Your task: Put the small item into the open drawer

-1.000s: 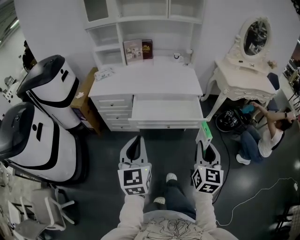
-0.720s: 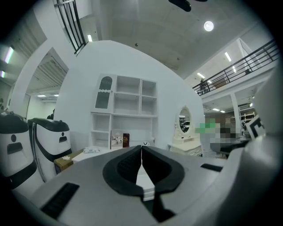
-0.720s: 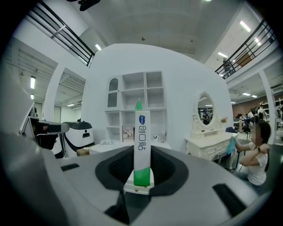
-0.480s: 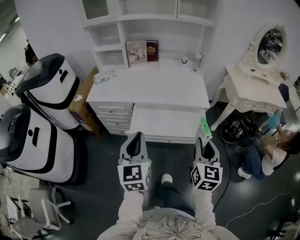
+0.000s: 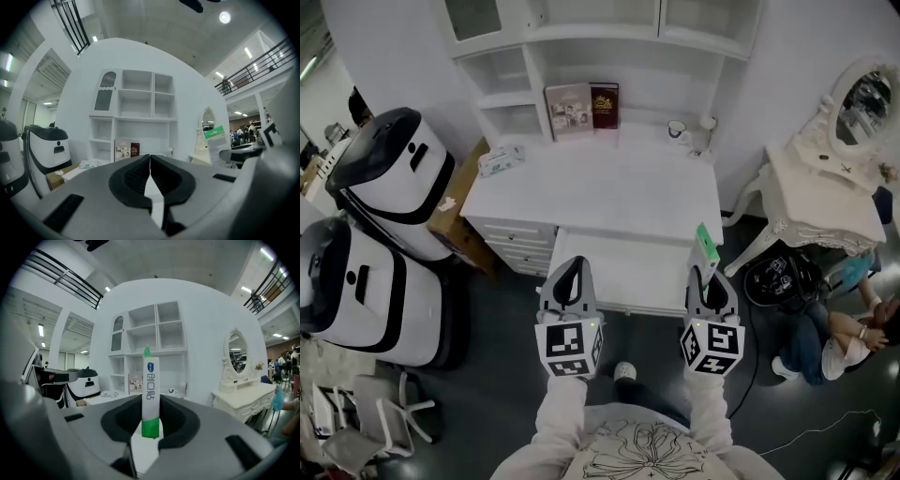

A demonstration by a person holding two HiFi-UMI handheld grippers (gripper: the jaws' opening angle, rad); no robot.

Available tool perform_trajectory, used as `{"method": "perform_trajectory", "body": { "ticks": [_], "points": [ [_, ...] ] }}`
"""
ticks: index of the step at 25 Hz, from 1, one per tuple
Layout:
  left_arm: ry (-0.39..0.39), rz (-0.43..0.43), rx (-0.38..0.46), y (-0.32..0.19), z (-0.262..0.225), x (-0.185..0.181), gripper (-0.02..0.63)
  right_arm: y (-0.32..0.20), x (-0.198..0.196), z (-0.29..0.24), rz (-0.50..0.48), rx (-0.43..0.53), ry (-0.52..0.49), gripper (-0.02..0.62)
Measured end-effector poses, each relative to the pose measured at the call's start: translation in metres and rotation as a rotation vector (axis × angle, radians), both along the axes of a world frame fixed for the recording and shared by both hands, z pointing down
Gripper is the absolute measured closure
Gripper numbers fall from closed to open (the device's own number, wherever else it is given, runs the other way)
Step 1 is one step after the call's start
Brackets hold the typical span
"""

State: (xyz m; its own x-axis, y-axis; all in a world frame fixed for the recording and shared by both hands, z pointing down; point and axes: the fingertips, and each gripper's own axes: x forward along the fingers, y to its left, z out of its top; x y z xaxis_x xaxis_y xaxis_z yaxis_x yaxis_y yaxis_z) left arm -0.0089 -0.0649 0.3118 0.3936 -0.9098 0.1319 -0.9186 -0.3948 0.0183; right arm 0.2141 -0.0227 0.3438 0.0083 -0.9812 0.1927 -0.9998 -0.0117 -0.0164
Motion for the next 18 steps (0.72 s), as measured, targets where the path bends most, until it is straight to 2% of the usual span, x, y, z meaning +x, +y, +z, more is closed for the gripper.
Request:
{"method": "perform_trajectory", "body": {
  "ticks": [10,18],
  "points": [
    [-0.023,-0.048,-0.085,-0.063,0.033,0.001,0.600,-0.065,0.004,0.039,-0.044,-0.097,-0.032,0.506],
    [-0.047,-0.002,-0.164,-0.124,0.070,0.006,0.600,-0.123,-0.004,0.071,-0.050,-0.169,-0.041,0.506]
  ]
}}
